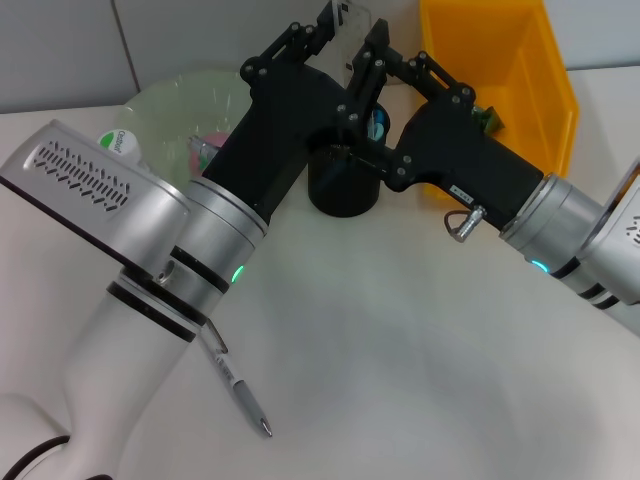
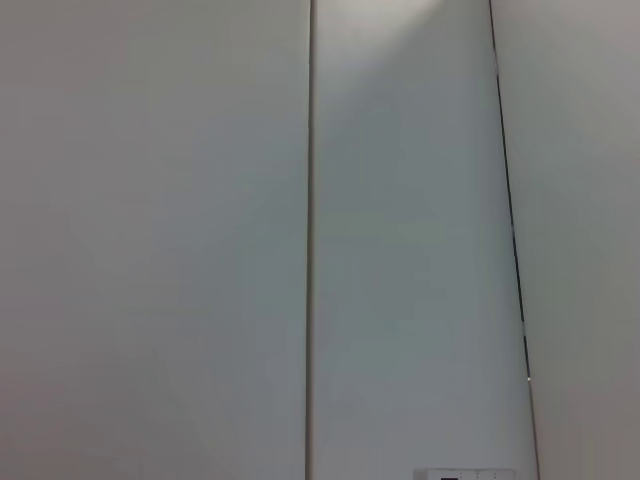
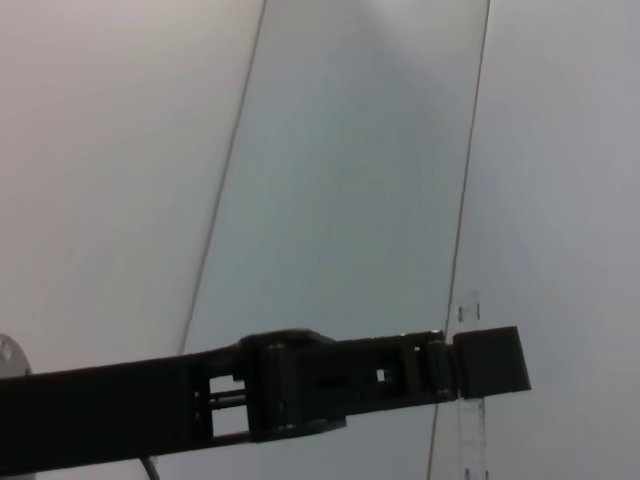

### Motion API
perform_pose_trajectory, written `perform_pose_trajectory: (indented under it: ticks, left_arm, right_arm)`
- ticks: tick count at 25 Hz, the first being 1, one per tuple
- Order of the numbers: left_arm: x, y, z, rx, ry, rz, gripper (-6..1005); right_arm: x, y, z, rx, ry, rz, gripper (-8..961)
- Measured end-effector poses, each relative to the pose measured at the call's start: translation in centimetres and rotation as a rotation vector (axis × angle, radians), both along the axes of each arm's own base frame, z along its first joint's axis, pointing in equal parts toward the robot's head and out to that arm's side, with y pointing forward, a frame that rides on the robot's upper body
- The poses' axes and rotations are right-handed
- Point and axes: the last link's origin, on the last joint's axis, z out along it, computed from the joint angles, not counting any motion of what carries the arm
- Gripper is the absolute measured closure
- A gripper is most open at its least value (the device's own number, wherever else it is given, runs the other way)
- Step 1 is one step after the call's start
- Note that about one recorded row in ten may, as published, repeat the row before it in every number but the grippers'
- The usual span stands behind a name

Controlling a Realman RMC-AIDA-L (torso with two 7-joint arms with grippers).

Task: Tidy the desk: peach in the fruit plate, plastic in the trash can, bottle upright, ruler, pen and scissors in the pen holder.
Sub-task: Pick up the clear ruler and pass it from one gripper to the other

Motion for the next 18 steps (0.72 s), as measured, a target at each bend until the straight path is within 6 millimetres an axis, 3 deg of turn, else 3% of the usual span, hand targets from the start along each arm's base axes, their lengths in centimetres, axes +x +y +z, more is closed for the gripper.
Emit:
perform_pose_trajectory:
  ticks: [13,18]
  left_arm:
    - [-0.17,0.06,-0.06,-0.004,-0.001,0.012,525]
    - [-0.20,0.11,-0.06,-0.004,-0.003,0.016,521]
  right_arm:
    - [-0.32,0.05,0.03,0.016,-0.005,0.018,250]
    - [-0.44,0.11,0.05,0.019,-0.006,0.023,418]
